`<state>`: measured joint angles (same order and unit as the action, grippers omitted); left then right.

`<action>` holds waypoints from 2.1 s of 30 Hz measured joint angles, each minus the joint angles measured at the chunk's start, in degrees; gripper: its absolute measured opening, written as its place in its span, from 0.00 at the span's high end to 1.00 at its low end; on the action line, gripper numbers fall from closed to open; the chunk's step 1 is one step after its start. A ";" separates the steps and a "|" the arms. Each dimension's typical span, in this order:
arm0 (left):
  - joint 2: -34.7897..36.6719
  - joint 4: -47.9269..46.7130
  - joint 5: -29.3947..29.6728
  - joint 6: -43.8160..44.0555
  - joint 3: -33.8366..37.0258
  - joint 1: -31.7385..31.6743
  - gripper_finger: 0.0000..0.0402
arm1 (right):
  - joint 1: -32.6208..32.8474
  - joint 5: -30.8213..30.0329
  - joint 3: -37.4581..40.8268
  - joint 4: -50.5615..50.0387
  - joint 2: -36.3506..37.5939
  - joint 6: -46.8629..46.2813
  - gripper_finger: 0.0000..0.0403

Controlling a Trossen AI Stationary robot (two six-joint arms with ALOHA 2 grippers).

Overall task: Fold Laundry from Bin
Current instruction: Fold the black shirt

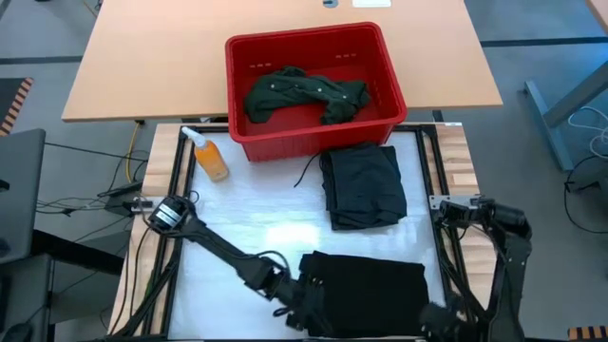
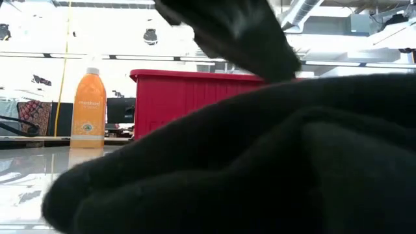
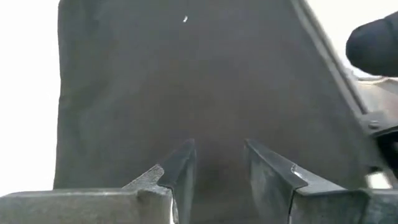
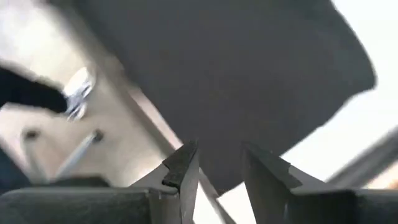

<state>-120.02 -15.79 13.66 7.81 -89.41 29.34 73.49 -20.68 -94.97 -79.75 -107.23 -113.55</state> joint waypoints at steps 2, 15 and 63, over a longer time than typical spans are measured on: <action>-0.82 -0.03 -1.00 -0.80 0.00 -0.93 0.69 | 0.42 -0.44 2.54 0.09 1.09 -3.60 0.63; -6.14 -10.82 -6.70 4.17 -0.37 -3.53 0.69 | -9.46 -3.92 26.88 29.84 5.89 10.72 0.64; 5.52 -1.70 9.15 7.87 8.93 -1.29 0.69 | -14.03 -12.73 55.74 52.45 16.89 -1.18 0.34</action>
<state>-114.50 -17.49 22.81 15.68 -80.48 28.04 59.46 -33.42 -39.22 -27.30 -90.34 -114.73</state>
